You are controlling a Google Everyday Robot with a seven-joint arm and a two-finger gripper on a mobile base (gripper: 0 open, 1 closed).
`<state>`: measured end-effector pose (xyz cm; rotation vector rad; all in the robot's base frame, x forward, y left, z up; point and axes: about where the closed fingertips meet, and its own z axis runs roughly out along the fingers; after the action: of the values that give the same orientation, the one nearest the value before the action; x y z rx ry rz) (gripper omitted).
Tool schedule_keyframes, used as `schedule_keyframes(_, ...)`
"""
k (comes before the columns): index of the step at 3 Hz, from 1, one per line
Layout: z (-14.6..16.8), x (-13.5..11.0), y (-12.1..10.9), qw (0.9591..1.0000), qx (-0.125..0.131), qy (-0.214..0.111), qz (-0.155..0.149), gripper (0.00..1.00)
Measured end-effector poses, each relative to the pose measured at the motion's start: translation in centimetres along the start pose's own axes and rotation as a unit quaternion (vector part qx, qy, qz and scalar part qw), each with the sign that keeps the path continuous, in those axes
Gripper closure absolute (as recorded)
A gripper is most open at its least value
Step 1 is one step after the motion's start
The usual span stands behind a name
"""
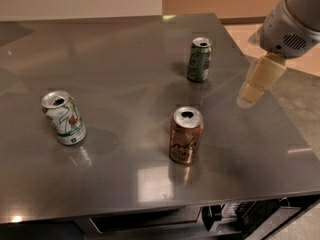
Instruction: Move green can near orange can
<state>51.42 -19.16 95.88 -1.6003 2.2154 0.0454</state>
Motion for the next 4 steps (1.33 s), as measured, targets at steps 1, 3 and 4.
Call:
schedule_keyframes(1,1.9,-1.3,-2.4,0.9997,0.008,-0.017,0.015,0.0)
schedule_keyframes(3,6.8,-2.9,-7.3,0.9981,0.015,-0.043,0.042,0.0)
schedule_keyframes(4,8.8,-3.7,-9.9,0.9961,0.015,-0.061,0.062,0.0)
